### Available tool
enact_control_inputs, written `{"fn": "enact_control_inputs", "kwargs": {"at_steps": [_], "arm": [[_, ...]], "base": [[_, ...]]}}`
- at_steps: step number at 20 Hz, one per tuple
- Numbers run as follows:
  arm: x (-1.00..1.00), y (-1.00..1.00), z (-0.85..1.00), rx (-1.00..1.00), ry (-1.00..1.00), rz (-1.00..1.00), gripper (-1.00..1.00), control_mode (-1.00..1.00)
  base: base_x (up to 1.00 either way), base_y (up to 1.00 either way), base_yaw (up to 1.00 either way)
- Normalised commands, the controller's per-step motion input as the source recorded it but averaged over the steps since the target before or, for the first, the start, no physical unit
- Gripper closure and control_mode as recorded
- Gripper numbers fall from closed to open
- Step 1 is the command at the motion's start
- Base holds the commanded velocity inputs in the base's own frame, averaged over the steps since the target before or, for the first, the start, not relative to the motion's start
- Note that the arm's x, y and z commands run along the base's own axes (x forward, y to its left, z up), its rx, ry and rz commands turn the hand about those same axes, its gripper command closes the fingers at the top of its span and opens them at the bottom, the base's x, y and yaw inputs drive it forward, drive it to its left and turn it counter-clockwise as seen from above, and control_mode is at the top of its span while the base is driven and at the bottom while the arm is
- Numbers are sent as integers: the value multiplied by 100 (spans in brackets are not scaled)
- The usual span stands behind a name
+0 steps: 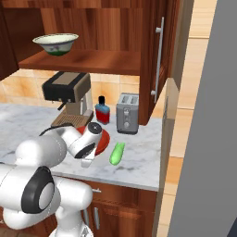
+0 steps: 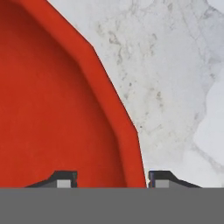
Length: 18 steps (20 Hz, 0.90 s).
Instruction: Pick both bowls and place them on the counter. Then place the corn in one bowl and place the peach in the other bowl.
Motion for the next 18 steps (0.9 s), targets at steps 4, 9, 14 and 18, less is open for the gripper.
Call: {"fn": "enact_control_inputs", "kwargs": {"at_steps": [4, 9, 14, 18], "arm": [[-8, 0, 15, 0, 0, 1, -100, -100], [-12, 0, 27, 0, -1, 1, -100, -100], [-18, 0, 46, 0, -11, 1, -100, -100], [-26, 1, 54, 0, -10, 4, -100, -100]], "base": [[0, 0, 0], [0, 0, 0], [0, 0, 0], [0, 0, 0]]}}
